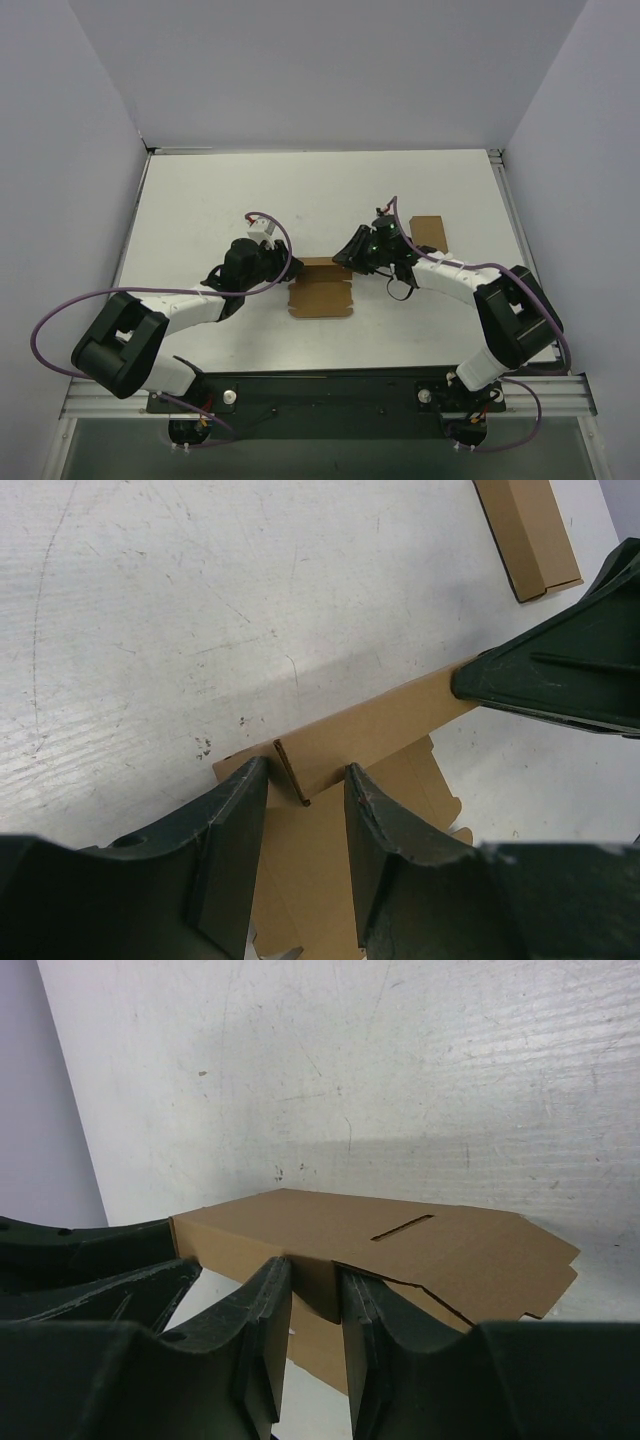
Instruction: Fold the paper box
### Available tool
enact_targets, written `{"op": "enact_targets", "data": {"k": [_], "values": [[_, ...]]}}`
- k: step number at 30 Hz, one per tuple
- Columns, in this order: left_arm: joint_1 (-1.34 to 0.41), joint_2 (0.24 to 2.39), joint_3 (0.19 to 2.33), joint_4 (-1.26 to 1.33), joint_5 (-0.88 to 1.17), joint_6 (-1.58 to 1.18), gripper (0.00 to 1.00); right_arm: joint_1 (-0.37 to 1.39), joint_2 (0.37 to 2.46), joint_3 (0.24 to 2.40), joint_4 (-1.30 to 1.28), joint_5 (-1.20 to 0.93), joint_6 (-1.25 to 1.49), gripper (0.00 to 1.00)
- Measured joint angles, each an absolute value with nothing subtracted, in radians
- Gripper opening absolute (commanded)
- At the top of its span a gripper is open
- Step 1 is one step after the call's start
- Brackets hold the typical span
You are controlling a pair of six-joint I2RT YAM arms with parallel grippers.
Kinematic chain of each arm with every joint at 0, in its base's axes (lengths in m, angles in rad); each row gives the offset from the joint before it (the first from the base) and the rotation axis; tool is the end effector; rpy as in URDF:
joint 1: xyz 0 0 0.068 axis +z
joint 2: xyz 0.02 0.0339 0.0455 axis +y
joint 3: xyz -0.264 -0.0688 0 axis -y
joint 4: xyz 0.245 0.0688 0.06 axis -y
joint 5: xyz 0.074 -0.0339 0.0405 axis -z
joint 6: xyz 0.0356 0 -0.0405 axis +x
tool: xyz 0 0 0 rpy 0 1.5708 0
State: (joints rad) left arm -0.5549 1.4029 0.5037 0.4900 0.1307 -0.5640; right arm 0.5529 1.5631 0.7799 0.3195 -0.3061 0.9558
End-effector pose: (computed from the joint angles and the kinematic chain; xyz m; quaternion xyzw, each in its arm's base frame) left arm 0.2318 -0.1491 0.1758 0.0320 0.8344 -0.3369 0.4351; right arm 0.2756 0.1827 0.1989 0.0897 0.8398 0.4503 0.2898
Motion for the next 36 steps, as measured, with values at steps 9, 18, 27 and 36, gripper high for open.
{"op": "enact_targets", "data": {"k": [9, 18, 27, 36], "values": [[-0.555, 1.403, 0.504, 0.490, 0.116, -0.564, 0.46, 0.548, 1.563, 0.731, 0.418, -0.316, 1.036, 0.10], [-0.556, 1.403, 0.504, 0.490, 0.110, -0.563, 0.46, 0.544, 1.562, 0.700, 0.476, -0.320, 1.077, 0.25], [-0.582, 1.403, 0.508, 0.458, 0.121, -0.563, 0.46, 0.565, 1.450, 0.650, 0.358, -0.250, 0.978, 0.55], [-0.581, 1.402, 0.508, 0.439, 0.122, -0.559, 0.71, 0.632, 1.283, 0.496, 0.276, -0.169, 0.869, 0.59]]}}
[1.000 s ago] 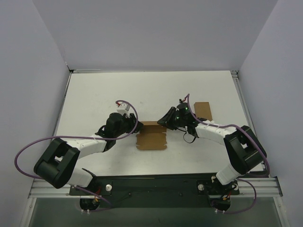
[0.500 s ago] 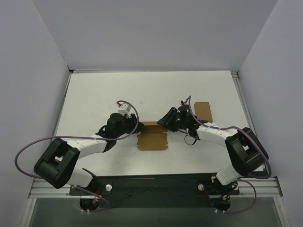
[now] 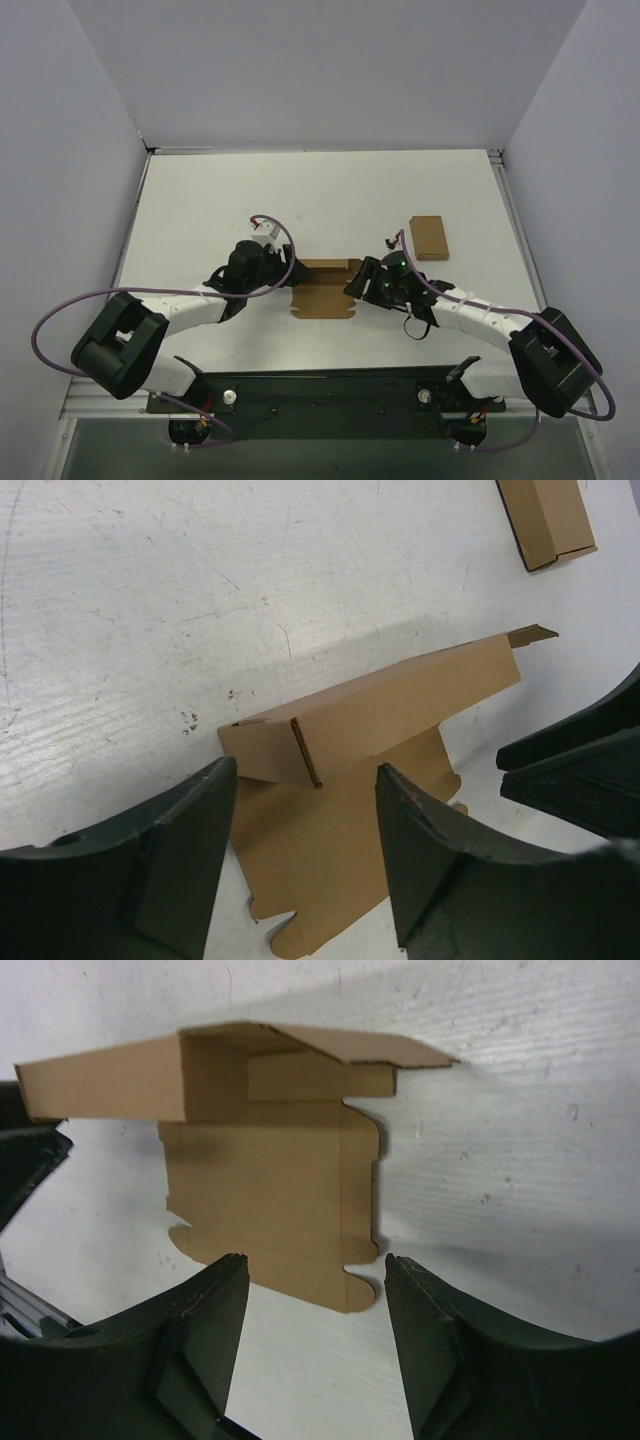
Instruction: Fold the paper box
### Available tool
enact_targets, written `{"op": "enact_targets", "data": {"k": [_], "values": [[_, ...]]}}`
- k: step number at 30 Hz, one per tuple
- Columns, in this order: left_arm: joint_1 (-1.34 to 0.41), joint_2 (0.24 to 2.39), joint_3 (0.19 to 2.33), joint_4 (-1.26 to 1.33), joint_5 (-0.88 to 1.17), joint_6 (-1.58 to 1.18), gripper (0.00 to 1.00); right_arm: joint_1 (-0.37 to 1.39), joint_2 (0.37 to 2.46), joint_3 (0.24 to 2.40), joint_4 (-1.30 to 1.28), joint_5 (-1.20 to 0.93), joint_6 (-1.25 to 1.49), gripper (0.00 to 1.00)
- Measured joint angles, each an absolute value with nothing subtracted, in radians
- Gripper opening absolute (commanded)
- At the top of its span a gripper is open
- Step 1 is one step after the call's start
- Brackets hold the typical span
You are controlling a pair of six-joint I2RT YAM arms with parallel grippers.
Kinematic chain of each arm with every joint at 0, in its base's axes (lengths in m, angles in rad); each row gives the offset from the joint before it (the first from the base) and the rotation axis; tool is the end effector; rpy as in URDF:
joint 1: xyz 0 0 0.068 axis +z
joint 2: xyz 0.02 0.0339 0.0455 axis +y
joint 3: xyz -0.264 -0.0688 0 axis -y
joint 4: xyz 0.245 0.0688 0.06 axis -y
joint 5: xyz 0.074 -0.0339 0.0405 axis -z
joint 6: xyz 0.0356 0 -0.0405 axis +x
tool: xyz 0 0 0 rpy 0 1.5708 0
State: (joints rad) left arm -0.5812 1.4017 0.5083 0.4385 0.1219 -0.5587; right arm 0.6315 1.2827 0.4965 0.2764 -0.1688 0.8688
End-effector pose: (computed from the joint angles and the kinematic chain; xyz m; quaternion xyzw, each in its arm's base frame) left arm 0.2267 -0.1541 0.1724 0.0418 0.8464 -0.3287 0.4170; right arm 0.2029 0.1558 0.1824 0.0594 0.8585 0.3969 0.3193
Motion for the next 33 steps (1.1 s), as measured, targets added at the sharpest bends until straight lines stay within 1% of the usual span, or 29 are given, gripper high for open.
{"op": "enact_targets", "data": {"k": [1, 4, 11, 22, 29, 32, 33], "values": [[-0.581, 1.400, 0.508, 0.439, 0.122, -0.558, 0.72, 0.637, 1.274, 0.488, 0.269, -0.166, 0.862, 0.61], [-0.581, 1.382, 0.508, 0.438, 0.127, -0.540, 0.75, 0.643, 1.238, 0.472, 0.232, -0.142, 0.828, 0.62], [-0.581, 1.299, 0.487, 0.439, 0.129, -0.501, 0.76, 0.575, 1.212, 0.476, 0.204, -0.107, 0.725, 0.62], [-0.573, 1.160, 0.376, 0.408, 0.134, -0.494, 0.76, 0.557, 1.362, 0.597, 0.257, -0.083, 0.438, 0.59], [-0.554, 1.068, 0.308, 0.384, 0.150, -0.502, 0.77, 0.554, 1.464, 0.625, 0.318, -0.089, 0.324, 0.53], [-0.548, 1.055, 0.307, 0.381, 0.185, -0.482, 0.77, 0.548, 1.494, 0.638, 0.337, -0.098, 0.289, 0.50], [-0.545, 1.053, 0.307, 0.381, 0.197, -0.475, 0.78, 0.547, 1.502, 0.643, 0.344, -0.101, 0.280, 0.45]]}}
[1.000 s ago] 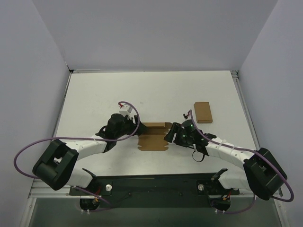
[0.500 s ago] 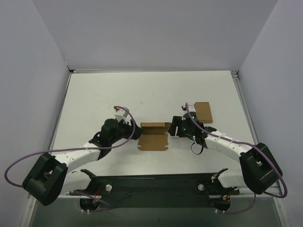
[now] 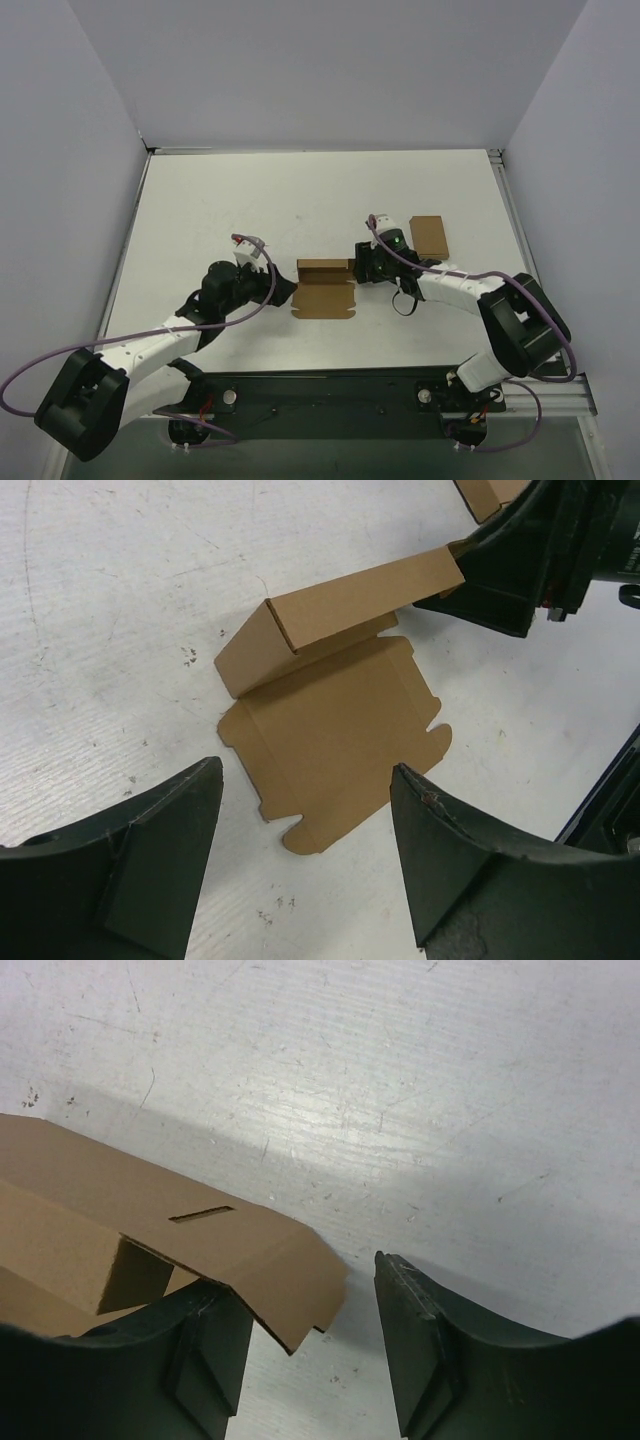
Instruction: Fold the paper box
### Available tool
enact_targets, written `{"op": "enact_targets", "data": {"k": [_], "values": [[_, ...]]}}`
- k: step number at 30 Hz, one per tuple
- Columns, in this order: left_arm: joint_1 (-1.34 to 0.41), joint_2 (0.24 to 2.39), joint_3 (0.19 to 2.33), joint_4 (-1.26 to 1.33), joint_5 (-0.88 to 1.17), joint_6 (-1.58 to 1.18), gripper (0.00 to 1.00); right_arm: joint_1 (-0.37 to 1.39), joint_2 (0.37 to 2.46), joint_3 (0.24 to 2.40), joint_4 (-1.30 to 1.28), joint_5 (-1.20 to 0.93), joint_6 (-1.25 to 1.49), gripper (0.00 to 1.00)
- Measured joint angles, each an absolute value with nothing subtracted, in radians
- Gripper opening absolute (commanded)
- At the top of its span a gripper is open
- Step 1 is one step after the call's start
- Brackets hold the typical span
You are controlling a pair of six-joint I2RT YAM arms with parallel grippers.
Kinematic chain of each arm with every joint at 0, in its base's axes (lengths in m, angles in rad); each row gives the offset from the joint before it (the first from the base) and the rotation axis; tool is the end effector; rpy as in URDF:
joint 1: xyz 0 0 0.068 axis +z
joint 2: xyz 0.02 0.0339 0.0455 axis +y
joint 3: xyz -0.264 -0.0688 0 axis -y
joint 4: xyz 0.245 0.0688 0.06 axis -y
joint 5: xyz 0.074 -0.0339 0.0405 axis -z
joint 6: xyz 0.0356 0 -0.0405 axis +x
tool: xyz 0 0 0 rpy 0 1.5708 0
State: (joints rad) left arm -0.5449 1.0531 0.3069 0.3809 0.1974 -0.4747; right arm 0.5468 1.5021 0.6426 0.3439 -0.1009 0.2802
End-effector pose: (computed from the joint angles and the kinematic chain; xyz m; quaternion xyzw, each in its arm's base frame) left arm 0.1774 -0.1157 0.1817 0.0846 0.8173 -0.3462 0.4528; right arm 0.2565 0.1603 0.1765 -0.1399 0.8519 0.2419 0.4429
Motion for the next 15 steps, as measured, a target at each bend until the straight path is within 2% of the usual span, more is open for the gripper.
{"op": "enact_targets", "data": {"k": [2, 5, 6, 9, 12, 15], "values": [[-0.539, 1.049, 0.307, 0.381, 0.225, -0.458, 0.78, 0.542, 1.516, 0.649, 0.360, -0.110, 0.262, 0.41], [-0.535, 1.043, 0.307, 0.379, 0.257, -0.442, 0.78, 0.534, 1.530, 0.655, 0.376, -0.130, 0.245, 0.28], [-0.534, 1.037, 0.307, 0.376, 0.266, -0.440, 0.78, 0.530, 1.532, 0.655, 0.381, -0.140, 0.238, 0.19], [-0.533, 1.010, 0.310, 0.353, 0.281, -0.437, 0.78, 0.529, 1.533, 0.655, 0.385, -0.179, 0.225, 0.07], [-0.533, 0.973, 0.334, 0.302, 0.285, -0.438, 0.79, 0.529, 1.530, 0.656, 0.381, -0.231, 0.220, 0.00], [-0.527, 0.935, 0.388, 0.229, 0.284, -0.439, 0.80, 0.529, 1.514, 0.665, 0.350, -0.290, 0.218, 0.00]]}}
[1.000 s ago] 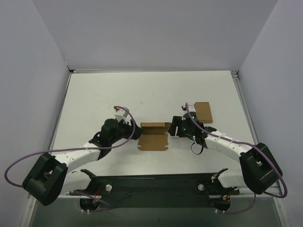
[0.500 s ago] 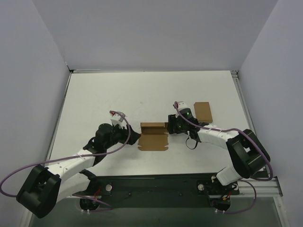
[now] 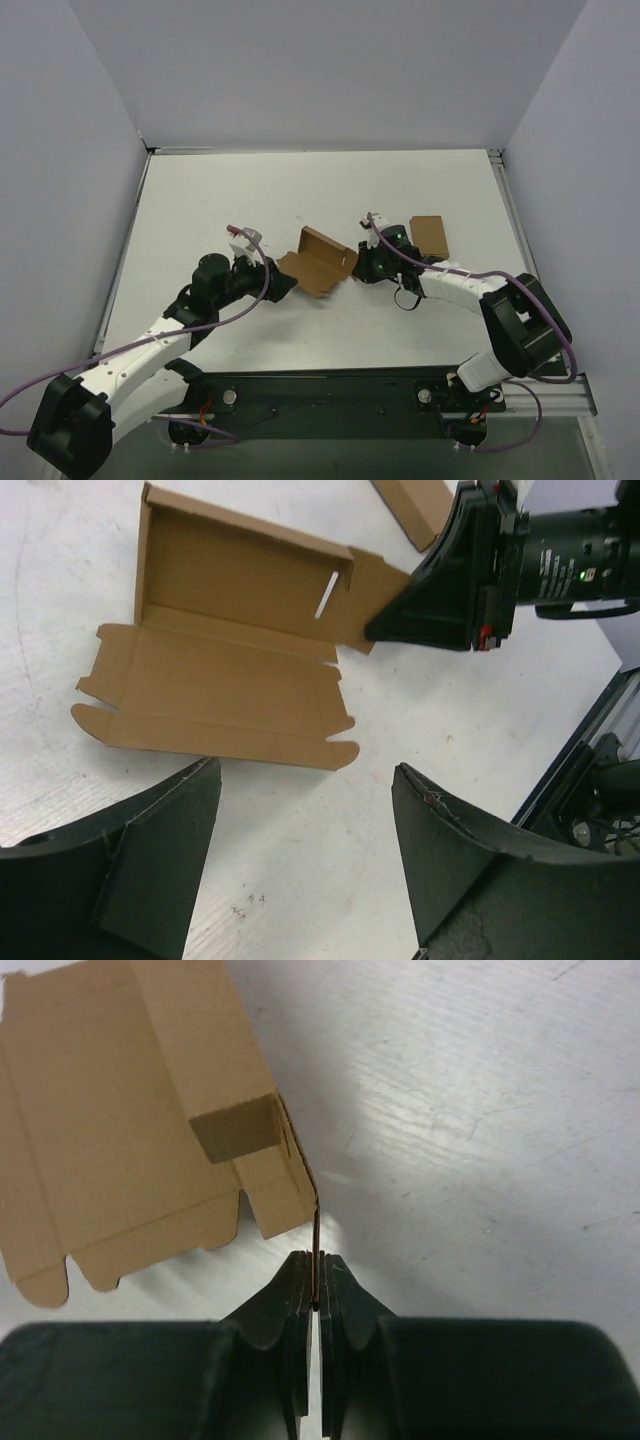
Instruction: Fold the paper box
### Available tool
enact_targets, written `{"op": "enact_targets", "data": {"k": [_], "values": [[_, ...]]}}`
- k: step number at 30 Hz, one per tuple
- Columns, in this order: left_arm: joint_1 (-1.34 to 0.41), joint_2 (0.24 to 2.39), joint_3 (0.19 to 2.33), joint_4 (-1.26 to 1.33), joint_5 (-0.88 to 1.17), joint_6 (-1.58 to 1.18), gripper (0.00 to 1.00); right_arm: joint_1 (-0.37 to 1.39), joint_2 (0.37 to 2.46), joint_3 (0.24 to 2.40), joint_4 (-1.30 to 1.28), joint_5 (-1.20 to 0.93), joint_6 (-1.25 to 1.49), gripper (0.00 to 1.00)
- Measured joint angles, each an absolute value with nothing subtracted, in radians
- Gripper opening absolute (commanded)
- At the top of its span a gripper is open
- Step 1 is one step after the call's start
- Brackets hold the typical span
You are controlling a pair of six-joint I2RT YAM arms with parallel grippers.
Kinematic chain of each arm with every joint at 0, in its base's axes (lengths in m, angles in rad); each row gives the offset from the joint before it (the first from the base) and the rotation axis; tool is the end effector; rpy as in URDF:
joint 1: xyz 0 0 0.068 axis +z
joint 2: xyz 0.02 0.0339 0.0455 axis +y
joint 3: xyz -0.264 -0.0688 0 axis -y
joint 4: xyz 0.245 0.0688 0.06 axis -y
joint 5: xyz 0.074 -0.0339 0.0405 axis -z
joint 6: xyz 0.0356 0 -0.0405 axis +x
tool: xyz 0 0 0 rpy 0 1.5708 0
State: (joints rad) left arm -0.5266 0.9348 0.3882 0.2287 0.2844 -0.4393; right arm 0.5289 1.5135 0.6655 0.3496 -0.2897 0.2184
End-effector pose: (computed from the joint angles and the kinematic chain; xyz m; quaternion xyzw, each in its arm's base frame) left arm 0.1734 -0.1124 0.2160 0.1180 0.7975 -0.3712 0.4607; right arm 0.2598 0.1636 0.1813 -0.2044 0.8290 0.3000 0.4253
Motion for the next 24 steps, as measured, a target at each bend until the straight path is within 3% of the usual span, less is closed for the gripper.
{"op": "enact_targets", "data": {"k": [4, 14, 24], "values": [[-0.505, 0.867, 0.469, 0.120, 0.274, -0.438, 0.86, 0.529, 1.439, 0.681, 0.270, -0.373, 0.218, 0.00], [-0.461, 0.850, 0.683, -0.187, 0.169, -0.377, 0.88, 0.529, 1.219, 0.738, 0.104, -0.523, 0.207, 0.00], [-0.448, 0.886, 0.690, -0.252, 0.230, -0.443, 0.88, 0.538, 1.148, 0.738, 0.015, -0.533, 0.134, 0.00]]}}
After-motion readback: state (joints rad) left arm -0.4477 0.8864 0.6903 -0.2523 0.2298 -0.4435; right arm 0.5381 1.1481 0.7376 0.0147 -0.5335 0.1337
